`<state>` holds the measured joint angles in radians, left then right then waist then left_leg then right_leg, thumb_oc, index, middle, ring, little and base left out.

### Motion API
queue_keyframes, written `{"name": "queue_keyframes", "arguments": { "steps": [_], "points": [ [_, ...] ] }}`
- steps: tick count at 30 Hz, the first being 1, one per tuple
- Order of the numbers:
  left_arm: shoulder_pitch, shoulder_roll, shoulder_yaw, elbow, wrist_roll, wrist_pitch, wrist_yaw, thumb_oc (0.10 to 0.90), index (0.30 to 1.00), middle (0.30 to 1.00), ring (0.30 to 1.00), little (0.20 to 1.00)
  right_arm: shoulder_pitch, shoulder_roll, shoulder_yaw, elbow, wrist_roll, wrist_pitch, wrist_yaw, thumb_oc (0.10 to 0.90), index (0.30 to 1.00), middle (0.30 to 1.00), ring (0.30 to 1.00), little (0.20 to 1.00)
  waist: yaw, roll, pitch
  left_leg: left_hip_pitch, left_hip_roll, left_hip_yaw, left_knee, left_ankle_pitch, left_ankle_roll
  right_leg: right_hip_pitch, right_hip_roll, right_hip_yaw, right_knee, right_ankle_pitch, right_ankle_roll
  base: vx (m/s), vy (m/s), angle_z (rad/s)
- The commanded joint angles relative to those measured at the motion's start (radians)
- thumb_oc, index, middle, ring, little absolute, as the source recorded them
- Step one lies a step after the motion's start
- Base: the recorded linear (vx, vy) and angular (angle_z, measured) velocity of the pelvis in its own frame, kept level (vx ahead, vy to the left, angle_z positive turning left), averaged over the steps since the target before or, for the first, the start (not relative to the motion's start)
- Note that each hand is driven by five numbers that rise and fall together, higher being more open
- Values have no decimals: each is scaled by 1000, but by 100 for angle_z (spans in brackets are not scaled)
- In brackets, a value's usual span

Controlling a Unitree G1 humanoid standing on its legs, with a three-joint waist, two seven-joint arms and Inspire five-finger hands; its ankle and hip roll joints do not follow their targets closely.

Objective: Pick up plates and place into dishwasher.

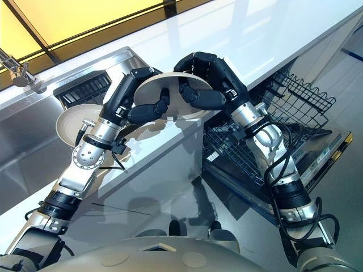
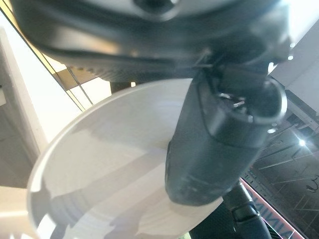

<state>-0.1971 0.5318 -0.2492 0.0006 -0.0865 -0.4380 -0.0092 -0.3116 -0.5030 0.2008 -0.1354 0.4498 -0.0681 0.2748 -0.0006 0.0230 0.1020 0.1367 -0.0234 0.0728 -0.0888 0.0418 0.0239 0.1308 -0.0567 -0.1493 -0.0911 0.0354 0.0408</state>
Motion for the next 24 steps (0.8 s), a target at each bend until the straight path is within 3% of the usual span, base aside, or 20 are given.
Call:
{"name": "queue_keyframes", "arguments": {
  "steps": [1, 3, 4, 8, 9, 11, 12, 24],
  "points": [
    [-203, 30, -40, 4, -51, -92, 14, 100, 300, 300, 300, 200, -109, 0, 33, -17, 16, -46, 37, 122, 319, 319, 319, 222, 4, -6, -95, 3, -28, -9, 43, -120, -5, -17, 65, -24, 110, -148, 2, 0, 0, 0],
    [-203, 28, -40, -3, -45, -86, 20, 100, 300, 300, 300, 200, -100, 0, 29, -17, 9, -39, 44, 147, 340, 340, 340, 247, 2, -6, -94, 3, -28, -11, 40, -118, -4, -17, 67, -20, 110, -148, 2, 0, 0, 0],
    [-202, 32, -36, -4, -47, -87, 23, 100, 300, 300, 300, 200, -98, -5, 28, -17, 13, -32, 44, 108, 307, 307, 307, 208, 1, -6, -94, 3, -27, -12, 39, -117, -5, -18, 68, -18, 109, -149, 2, 0, 0, 0],
    [-204, 46, -25, 6, -47, -94, 54, 100, 300, 300, 300, 200, -100, -21, 19, -4, 27, -28, 46, 100, 300, 300, 300, 200, -2, -7, -95, 4, -24, -12, 34, -114, -8, -15, 69, -16, 104, -148, 1, 0, 0, 0],
    [-204, 47, -18, 5, -39, -93, 69, 149, 342, 342, 342, 249, -101, -23, 16, -3, 26, -30, 46, 100, 300, 300, 300, 200, -2, -7, -95, 5, -24, -14, 31, -113, -9, -15, 70, -14, 102, -148, 0, 0, 0, 0],
    [-212, 62, 2, 9, -37, -84, 116, 622, 747, 747, 747, 722, -104, -30, 8, 1, 27, -34, 43, 100, 300, 300, 300, 200, -4, -5, -97, 5, -22, -15, 27, -110, -12, -14, 71, -14, 99, -147, 0, 0, 0, 0],
    [-219, 69, 22, 10, -60, -63, 142, 800, 900, 900, 900, 900, -107, -32, 0, 7, 24, -37, 40, 100, 300, 300, 300, 200, -3, -4, -98, 5, -21, -16, 25, -108, -12, -14, 71, -14, 97, -147, 0, 0, 0, 0],
    [-364, 110, 101, 77, -235, 52, 256, 800, 900, 900, 900, 900, -232, -34, -8, 41, -29, -17, -90, 100, 300, 300, 300, 200, -7, 7, -102, 1, -18, -27, 19, -101, -20, -13, 79, -4, 90, -149, -5, -38, -3, 2]
  ]
}}
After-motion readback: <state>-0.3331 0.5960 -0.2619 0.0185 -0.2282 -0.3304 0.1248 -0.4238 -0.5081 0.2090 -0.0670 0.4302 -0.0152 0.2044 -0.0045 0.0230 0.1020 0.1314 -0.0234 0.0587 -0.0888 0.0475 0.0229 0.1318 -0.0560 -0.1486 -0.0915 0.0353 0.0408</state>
